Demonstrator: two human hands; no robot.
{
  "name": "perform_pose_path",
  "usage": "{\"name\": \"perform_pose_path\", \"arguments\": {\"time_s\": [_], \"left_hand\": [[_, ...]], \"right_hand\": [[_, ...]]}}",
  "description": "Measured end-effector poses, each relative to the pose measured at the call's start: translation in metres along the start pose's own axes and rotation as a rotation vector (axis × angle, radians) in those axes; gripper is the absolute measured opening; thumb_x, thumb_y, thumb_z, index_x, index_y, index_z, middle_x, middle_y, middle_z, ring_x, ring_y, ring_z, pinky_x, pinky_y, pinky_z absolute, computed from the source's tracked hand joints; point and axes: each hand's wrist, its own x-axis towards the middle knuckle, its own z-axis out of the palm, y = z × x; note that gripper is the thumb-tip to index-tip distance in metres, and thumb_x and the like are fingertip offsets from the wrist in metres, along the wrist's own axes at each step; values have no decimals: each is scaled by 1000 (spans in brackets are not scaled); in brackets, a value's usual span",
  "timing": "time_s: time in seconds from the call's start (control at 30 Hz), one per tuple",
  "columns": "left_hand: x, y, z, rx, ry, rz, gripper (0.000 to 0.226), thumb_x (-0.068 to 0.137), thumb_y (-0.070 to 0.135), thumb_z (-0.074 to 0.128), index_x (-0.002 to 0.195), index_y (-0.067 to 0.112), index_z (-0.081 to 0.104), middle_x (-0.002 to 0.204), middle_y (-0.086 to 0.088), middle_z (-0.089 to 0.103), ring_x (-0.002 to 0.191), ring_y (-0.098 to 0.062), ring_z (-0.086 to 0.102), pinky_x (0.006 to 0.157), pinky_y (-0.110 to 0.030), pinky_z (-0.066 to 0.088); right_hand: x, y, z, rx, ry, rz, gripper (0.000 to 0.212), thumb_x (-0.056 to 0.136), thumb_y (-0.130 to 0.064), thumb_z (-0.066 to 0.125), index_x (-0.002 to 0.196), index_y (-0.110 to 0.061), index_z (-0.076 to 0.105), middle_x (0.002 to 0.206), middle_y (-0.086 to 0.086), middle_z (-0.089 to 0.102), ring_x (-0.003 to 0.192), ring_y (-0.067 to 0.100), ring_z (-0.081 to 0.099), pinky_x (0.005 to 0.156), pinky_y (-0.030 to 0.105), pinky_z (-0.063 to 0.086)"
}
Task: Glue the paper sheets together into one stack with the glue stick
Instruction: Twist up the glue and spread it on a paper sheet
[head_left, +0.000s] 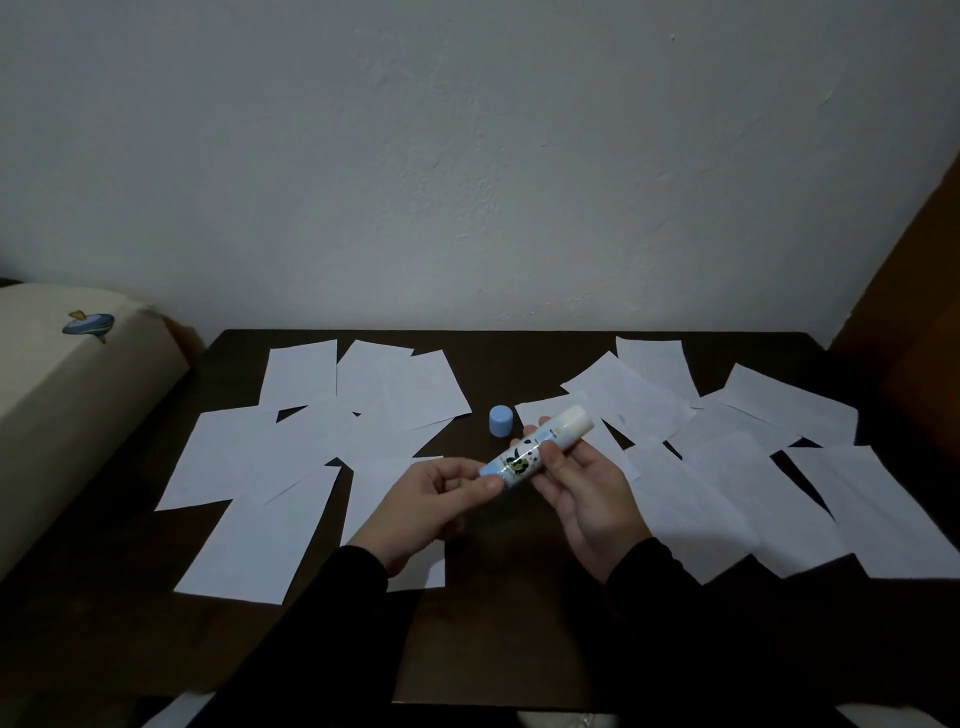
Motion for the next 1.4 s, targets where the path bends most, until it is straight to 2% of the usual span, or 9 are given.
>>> {"name": "perform_pose_path", "arguments": {"time_s": [0.17,0.5,0.6,0.73,0.9,1.03,1.1,1.27,1.4], "left_hand": [[0,0,2,-58,-40,-120,46,91,48,50,98,5,68,63,-1,52,50,-10,40,48,-20,30],[1,-8,-5,50,-11,24,25,84,32,68,102,15,68,76,-6,55,52,-6,43,47,-17,33],[-2,-11,-8,114,10,69,40,75,49,68,107,26,65,97,-1,62,68,-7,53,58,-19,42],[-8,-10,-16,131,12,135,48,68,49,74,109,24,66,104,1,69,98,-19,64,91,-37,52],[-17,-16,-43,223,103,121,34,85,38,67,116,25,63,105,5,69,101,-13,64,97,-40,50],[-25,-22,-73,356,449,39,30,94,37,55,118,19,52,107,0,62,96,-14,59,77,-28,50],[-27,-34,-94,468,579,-35,33,91,34,61,117,20,47,110,-1,59,99,-18,58,84,-37,51],[-34,-59,-120,620,643,-246,48,83,23,72,121,19,43,122,-4,56,116,-27,51,103,-47,40],[-38,-69,-123,623,665,-235,48,82,23,73,120,18,44,125,-5,56,121,-28,49,104,-45,40]], "right_hand": [[1,1,-1,72,-23,21,21,93,-5,50,112,-8,59,110,9,69,111,24,62,92,37,52],[0,4,2,-79,-1,4,20,91,-11,56,110,-11,61,116,9,66,111,23,62,88,31,53],[-2,4,9,-154,-4,-5,28,89,-10,60,117,-12,59,113,4,68,104,18,65,82,27,56],[-4,10,31,-392,-68,-34,34,83,-11,71,115,-17,62,108,1,71,102,15,67,86,31,57],[-1,25,60,-486,-175,-73,38,84,-16,71,121,-16,62,104,-9,71,97,3,68,82,22,55],[10,46,64,-1023,-256,-186,42,91,-37,62,130,-23,57,129,-10,56,111,-2,50,93,17,41],[17,56,60,-1358,-355,-248,41,94,-38,58,132,-26,55,139,-10,47,124,3,42,104,24,36],[32,71,55,-1908,-558,-178,52,100,-43,42,149,-33,30,159,-10,17,147,14,9,117,50,12],[29,74,53,-2124,-626,-168,54,102,-47,30,153,-35,14,162,-9,3,149,18,-1,117,53,7]]}}
